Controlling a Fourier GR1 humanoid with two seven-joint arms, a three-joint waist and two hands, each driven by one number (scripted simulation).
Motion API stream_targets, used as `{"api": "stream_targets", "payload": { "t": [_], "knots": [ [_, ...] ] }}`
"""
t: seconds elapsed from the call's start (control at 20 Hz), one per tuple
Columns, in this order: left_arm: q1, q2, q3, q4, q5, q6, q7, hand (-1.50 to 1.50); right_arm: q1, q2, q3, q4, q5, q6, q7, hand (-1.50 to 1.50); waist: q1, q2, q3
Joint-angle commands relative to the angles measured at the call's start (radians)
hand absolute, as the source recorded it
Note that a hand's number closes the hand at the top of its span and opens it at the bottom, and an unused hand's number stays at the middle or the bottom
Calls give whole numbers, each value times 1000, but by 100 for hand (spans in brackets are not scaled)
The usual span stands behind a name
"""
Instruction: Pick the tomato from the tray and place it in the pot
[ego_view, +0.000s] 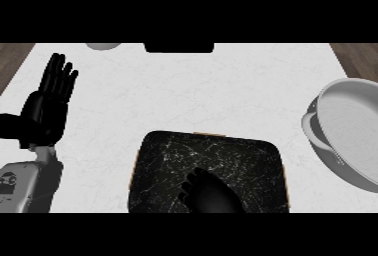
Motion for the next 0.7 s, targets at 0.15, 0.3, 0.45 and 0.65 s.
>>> {"api": "stream_targets", "payload": {
  "t": [0.15,0.3,0.45,0.65],
  "knots": [
    [8,-15,-14,-1,-20,11,-14,0,-92,74,-353,52,-38,-13,317,150,-6,36,11],
    [6,-7,10,-12,-5,16,-9,0,-97,76,-501,57,-65,2,480,150,-27,52,12],
    [-3,-8,4,-11,-12,17,-14,0,-195,76,-631,73,-75,-27,654,150,-1,54,12],
    [-7,-19,-15,-23,-5,1,-15,0,-338,77,-773,122,35,-63,907,150,38,47,5]
  ]
}}
